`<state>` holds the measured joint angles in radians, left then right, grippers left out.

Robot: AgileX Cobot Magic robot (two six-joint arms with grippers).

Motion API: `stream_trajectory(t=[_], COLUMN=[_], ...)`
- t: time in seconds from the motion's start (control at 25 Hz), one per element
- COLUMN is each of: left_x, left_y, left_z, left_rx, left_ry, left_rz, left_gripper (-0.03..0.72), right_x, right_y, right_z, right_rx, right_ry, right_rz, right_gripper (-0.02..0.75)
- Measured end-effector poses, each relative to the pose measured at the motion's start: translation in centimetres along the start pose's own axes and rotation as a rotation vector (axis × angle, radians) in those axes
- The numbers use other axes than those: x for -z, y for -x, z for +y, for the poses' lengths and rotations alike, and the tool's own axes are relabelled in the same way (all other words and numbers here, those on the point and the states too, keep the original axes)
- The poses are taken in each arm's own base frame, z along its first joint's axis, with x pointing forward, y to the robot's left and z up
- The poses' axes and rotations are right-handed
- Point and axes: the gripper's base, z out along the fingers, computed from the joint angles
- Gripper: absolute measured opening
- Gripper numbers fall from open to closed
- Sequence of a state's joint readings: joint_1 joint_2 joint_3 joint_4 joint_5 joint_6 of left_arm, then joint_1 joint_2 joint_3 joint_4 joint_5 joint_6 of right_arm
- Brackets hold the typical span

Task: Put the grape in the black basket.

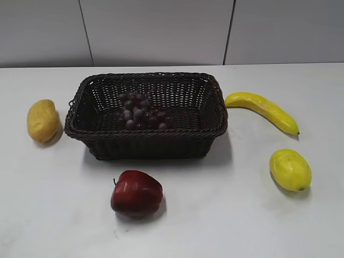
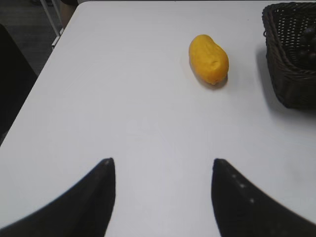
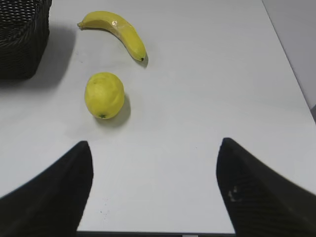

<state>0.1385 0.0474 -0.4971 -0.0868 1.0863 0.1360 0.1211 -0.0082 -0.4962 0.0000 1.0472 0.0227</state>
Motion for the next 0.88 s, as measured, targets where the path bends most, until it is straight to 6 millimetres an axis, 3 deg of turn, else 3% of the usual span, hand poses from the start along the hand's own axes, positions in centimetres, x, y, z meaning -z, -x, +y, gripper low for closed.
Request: stream_trajectory(t=[0.88], left_x=[0.65], left_y=[-0.44], left_z=[-0.06], left_rx=[-0.031], left_ry=[-0.044], left_rz=[-0.055], left_gripper=[0.573], right_x=[0.0], right_y=[0.0], right_z=[0.0], right_rx=[0.0], right_ry=[0.0], right_rz=[0.0], right_gripper=[0.59])
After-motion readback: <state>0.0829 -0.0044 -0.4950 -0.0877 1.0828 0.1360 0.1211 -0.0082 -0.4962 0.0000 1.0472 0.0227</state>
